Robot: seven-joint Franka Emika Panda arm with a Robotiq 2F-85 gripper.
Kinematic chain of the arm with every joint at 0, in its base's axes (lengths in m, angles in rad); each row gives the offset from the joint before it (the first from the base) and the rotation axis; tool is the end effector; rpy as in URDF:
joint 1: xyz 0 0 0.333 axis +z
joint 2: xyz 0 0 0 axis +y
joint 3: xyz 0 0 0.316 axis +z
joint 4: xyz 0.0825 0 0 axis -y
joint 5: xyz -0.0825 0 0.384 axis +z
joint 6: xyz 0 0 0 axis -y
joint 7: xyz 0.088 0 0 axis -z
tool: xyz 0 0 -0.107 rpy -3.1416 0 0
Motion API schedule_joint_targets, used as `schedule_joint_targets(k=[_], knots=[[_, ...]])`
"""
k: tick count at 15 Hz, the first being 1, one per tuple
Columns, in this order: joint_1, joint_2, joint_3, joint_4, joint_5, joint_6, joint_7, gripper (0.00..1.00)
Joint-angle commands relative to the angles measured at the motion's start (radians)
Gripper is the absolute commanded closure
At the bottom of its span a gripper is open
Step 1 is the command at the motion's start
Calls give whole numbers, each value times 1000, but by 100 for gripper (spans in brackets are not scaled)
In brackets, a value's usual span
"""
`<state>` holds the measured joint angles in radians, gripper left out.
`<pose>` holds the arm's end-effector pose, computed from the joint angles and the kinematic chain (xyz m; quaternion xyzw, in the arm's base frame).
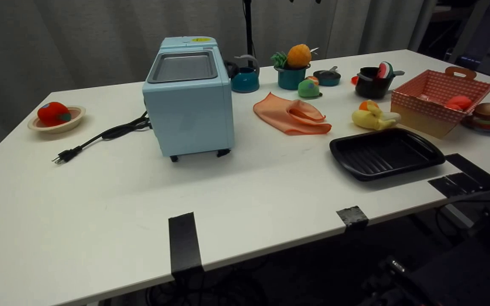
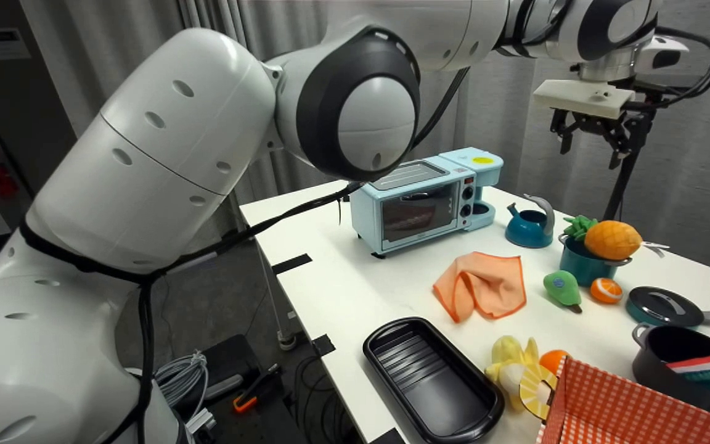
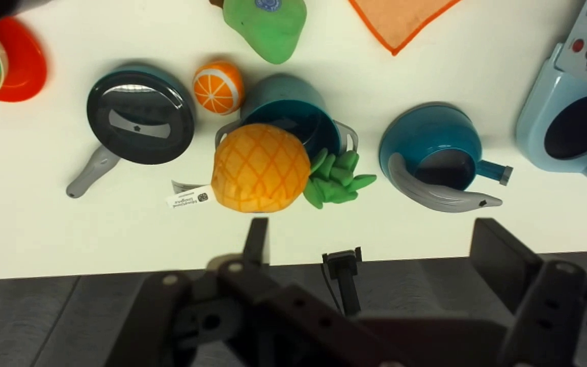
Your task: Put the pineapple plush toy on top of the blue pot, put the banana plush toy in the basket
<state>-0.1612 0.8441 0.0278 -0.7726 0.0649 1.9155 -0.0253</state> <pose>0.7861 -0.1112 0.4701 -0.9858 0.0658 -0.1518 0.0295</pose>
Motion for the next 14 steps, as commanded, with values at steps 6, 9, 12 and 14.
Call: schedule_joint_targets(k=[6,9,12,14], knots=[[-8,-341,-20,-446,-26,64,-76,0],[-6,-435,-28,-582,-39,115,-86,0],[-7,-527,-29,-724,-52,189,-97,0],[9,-589,-49,-819,-46,227,-106,0]])
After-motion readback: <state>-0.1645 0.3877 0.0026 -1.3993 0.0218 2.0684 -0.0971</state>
